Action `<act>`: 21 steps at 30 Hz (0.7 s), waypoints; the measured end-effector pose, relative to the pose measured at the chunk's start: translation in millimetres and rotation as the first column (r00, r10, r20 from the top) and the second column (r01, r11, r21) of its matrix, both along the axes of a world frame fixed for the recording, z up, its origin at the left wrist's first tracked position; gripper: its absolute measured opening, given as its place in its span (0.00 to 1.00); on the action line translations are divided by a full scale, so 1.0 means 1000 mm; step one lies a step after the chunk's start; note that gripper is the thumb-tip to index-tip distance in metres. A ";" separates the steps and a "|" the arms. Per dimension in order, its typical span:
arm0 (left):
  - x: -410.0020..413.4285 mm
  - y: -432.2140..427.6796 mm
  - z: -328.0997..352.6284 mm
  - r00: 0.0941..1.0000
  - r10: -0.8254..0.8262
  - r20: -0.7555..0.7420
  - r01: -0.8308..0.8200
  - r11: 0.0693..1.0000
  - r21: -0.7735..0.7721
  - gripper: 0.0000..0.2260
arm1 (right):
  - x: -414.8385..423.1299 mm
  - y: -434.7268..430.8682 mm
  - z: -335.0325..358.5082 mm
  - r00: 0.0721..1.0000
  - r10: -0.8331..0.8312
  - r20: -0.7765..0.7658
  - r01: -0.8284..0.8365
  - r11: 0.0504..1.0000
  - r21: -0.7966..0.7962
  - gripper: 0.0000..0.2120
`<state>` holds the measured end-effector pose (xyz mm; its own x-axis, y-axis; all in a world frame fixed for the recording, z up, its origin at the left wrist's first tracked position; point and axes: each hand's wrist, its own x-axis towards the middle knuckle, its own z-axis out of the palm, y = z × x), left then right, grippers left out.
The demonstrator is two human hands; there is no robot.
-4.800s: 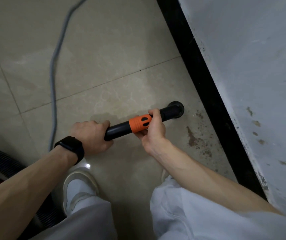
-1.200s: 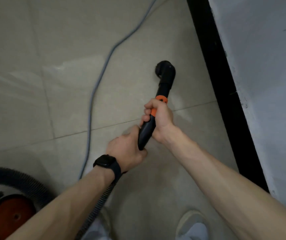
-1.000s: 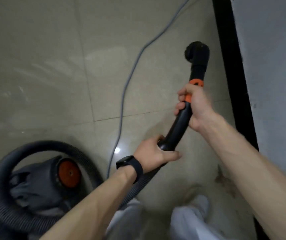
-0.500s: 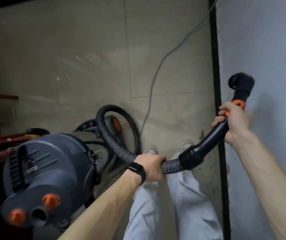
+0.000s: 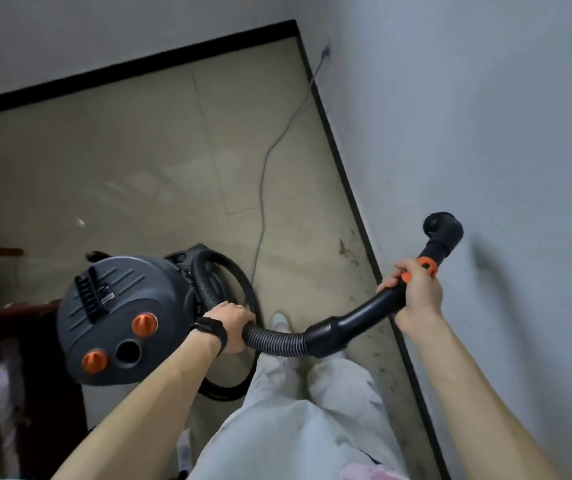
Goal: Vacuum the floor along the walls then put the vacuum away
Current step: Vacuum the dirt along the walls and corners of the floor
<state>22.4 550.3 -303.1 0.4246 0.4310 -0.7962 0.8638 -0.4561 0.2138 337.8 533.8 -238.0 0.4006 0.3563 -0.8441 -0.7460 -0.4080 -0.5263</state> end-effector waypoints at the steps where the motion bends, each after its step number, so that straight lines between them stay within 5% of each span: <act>1: 0.001 -0.008 0.006 0.999 -0.009 -0.038 0.009 1.000 -0.008 0.11 | 0.000 -0.023 -0.001 0.997 -0.040 -0.064 0.041 0.999 0.008 0.09; 7: 0.046 -0.076 0.012 0.960 0.038 -0.278 -0.094 0.977 -0.192 0.16 | -0.004 -0.121 -0.032 0.972 -0.108 -0.208 0.118 0.992 0.038 0.09; 13: 0.135 -0.130 -0.016 0.929 0.355 -0.106 -0.367 0.840 -0.400 0.15 | -0.006 -0.177 -0.087 0.965 -0.194 -0.175 0.205 0.978 0.044 0.16; 16: 0.167 -0.155 -0.042 0.963 0.271 0.000 -0.248 0.884 -0.396 0.25 | -0.012 -0.193 -0.112 0.937 -0.264 -0.229 0.270 0.963 -0.005 0.12; 21: 0.177 -0.167 -0.112 0.973 0.229 -0.011 -0.216 0.900 -0.379 0.10 | -0.027 -0.202 -0.170 0.960 -0.192 -0.204 0.181 0.981 -0.071 0.08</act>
